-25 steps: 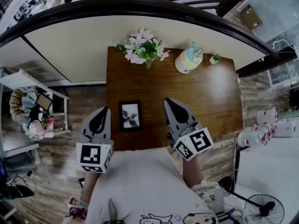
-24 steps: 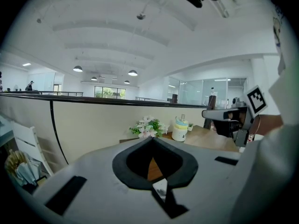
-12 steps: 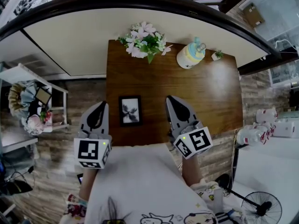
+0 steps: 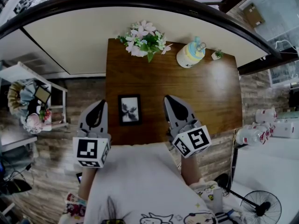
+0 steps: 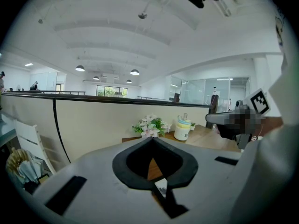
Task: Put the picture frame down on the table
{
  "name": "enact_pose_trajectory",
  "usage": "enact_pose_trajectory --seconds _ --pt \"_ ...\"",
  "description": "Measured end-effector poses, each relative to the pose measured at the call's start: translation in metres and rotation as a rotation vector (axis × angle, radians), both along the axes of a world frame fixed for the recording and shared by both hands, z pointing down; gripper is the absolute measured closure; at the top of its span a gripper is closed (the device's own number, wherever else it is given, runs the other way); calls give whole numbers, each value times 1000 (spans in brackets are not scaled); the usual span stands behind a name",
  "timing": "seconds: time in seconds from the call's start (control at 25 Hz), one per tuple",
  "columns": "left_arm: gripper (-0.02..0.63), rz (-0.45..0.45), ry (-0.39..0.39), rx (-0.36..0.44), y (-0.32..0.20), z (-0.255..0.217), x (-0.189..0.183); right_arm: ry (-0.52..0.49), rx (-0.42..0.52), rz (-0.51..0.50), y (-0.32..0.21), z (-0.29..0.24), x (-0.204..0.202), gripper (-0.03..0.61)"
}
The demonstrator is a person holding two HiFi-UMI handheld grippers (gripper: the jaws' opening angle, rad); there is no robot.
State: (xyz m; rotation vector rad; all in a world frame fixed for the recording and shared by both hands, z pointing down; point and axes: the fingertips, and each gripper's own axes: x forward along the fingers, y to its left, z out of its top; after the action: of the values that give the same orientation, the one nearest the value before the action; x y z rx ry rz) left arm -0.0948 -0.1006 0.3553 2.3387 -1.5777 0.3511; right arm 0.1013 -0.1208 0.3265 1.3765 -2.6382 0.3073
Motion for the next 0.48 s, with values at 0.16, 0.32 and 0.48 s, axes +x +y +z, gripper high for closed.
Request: enact_pose_trajectory --seconds 0.16,0.32,0.48 --pt "611 -1 -8 2 1 1 -1 0 -10 -1 0 2 0 580" --pt "611 -2 -8 0 1 2 -1 2 -15 -3 0 3 0 580" --pt "611 1 -6 0 1 2 -1 6 -16 -5 -1 3 0 580"
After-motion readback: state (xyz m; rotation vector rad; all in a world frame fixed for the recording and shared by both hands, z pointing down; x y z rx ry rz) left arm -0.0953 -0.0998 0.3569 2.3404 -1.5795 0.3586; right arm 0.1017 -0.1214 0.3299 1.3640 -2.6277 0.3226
